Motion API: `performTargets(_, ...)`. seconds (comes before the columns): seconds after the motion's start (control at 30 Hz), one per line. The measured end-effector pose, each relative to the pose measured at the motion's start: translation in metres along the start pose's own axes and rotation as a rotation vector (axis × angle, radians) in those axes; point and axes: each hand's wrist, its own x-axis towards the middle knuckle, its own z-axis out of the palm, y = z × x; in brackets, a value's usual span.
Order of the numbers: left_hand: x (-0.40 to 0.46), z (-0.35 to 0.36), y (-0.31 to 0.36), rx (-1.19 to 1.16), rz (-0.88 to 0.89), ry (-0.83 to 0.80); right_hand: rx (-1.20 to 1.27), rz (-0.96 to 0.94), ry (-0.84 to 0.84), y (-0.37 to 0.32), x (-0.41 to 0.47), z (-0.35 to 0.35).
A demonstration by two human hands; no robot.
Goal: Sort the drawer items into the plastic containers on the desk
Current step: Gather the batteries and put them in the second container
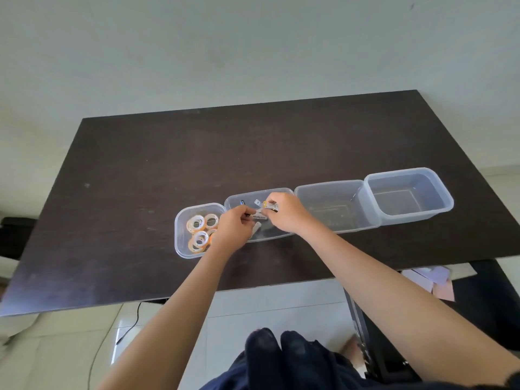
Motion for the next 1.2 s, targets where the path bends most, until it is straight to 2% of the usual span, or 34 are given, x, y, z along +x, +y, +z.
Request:
performTargets(0.13, 0.000, -0.001, -0.004, 0.052, 0.022, -0.028, -0.057, -0.008, -0.038, 0.002, 0.003, 0.006)
performTargets(0.23, -0.005, -0.001, -0.005, 0.040, 0.022, 0.022, -0.025, -0.030, -0.042, 0.005, 0.003, 0.006)
performTargets(0.47, -0.044, 0.014, 0.009, -0.036, 0.067, 0.213, 0.107, -0.158, 0.076, 0.013, -0.025, -0.024)
performTargets(0.63, -0.082, 0.059, 0.032, -0.117, 0.199, 0.245, 0.169, -0.259, 0.132, 0.047, -0.080, -0.058)
performTargets(0.77, -0.116, 0.126, 0.063, -0.149, 0.326, 0.141, 0.146, -0.275, 0.103, 0.111, -0.139, -0.084)
performTargets(0.83, -0.132, 0.164, 0.078, -0.144, 0.326, 0.039, 0.112, -0.246, 0.096, 0.150, -0.165, -0.096)
performTargets(1.07, -0.166, 0.282, 0.109, -0.041, 0.272, -0.294, -0.022, 0.095, -0.051, 0.301, -0.235, -0.132)
performTargets(1.2, -0.167, 0.333, 0.110, 0.048, 0.127, -0.414, -0.071, 0.269, -0.181, 0.365, -0.255, -0.148)
